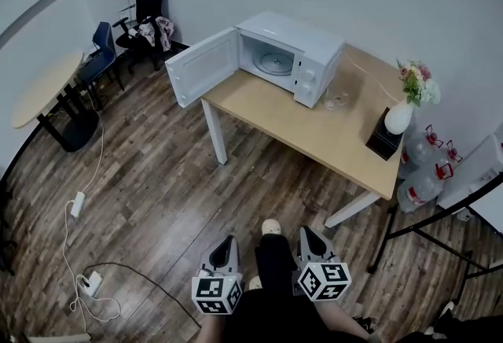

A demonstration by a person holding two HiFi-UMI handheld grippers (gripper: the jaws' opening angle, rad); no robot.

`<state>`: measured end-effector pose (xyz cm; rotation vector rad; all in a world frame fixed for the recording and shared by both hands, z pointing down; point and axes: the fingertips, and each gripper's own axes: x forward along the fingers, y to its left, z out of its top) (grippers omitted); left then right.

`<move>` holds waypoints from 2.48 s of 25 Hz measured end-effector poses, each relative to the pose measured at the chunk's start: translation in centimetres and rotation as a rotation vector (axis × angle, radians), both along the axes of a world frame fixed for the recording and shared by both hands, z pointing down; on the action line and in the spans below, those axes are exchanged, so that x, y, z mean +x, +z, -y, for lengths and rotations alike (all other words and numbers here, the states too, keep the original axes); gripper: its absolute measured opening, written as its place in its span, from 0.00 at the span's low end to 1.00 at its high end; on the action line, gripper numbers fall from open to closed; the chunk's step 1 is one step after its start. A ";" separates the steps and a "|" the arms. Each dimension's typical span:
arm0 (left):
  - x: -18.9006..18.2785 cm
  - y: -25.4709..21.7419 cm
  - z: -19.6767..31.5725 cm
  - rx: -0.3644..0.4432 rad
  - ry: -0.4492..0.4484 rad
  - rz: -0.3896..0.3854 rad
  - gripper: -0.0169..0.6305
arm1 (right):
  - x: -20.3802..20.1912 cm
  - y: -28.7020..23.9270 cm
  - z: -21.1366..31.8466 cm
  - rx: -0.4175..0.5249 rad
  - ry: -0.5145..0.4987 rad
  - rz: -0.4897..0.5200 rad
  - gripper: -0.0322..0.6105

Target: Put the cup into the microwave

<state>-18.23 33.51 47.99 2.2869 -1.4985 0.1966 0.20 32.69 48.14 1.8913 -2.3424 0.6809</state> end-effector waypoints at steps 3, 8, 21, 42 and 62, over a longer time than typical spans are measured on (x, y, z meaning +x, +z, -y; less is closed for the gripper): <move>-0.2 0.2 0.5 -0.001 -0.009 0.001 0.04 | -0.2 0.2 0.6 -0.004 -0.010 0.005 0.04; -0.2 0.4 2.1 -0.008 -0.027 0.007 0.04 | -0.4 0.5 2.4 -0.008 -0.037 0.010 0.04; 0.2 -0.2 11.1 0.004 -0.023 0.021 0.04 | -1.0 0.1 11.4 0.002 -0.066 0.015 0.04; 1.5 -0.6 23.1 -0.021 -0.019 0.037 0.04 | -0.5 -0.4 24.3 -0.016 -0.085 0.038 0.04; 1.6 1.2 34.3 -0.033 -0.035 0.038 0.04 | -1.0 0.8 36.8 -0.023 -0.118 0.044 0.04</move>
